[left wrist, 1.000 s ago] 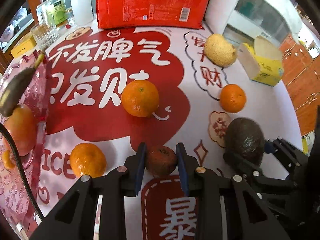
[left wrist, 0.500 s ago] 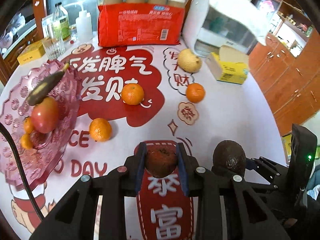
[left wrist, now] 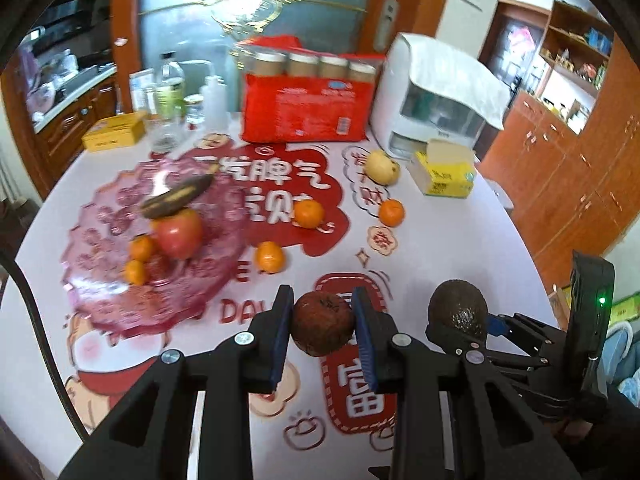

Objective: Organize fruits
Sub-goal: 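Carry the brown fruit and the avocado over the pink bowl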

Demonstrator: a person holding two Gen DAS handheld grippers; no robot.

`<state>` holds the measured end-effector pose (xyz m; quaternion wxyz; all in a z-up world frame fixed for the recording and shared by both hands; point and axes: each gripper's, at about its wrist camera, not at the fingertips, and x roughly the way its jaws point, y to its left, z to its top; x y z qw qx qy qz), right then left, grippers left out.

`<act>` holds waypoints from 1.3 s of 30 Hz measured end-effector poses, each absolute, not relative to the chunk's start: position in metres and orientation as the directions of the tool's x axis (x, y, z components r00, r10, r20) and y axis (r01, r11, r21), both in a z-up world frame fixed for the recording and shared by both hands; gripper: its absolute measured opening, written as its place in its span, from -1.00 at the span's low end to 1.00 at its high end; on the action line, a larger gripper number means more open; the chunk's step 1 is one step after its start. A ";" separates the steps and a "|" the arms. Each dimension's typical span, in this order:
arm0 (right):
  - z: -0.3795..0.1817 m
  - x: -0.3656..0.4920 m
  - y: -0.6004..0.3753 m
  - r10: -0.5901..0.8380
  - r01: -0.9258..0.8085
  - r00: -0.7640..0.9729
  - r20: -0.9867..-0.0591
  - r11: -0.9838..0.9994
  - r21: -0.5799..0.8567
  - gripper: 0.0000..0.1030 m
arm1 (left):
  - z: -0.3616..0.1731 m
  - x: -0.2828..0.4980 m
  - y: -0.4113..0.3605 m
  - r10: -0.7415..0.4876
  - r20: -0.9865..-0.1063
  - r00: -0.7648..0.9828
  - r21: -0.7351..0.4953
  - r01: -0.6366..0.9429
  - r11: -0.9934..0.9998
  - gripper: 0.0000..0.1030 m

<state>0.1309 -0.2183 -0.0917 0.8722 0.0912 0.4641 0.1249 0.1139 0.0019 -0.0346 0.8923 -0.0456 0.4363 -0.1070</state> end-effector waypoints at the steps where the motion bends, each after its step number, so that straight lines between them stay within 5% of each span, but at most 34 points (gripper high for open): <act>1: -0.090 0.128 -0.212 0.309 -0.143 0.539 -0.783 0.950 0.276 0.10 | -0.034 0.111 0.008 -0.226 -0.767 0.600 -0.177 0.141 0.974 -0.45; 21: -0.085 0.123 -0.062 0.408 -0.269 0.499 -0.764 0.912 0.311 0.10 | -0.036 0.088 0.168 -0.136 -0.789 0.599 -0.163 0.009 0.987 -0.45; 39: -0.093 0.174 0.024 0.397 -0.163 0.573 -0.717 0.912 0.375 0.11 | -0.061 0.169 0.246 -0.202 -0.825 0.528 -0.136 0.161 0.978 -0.45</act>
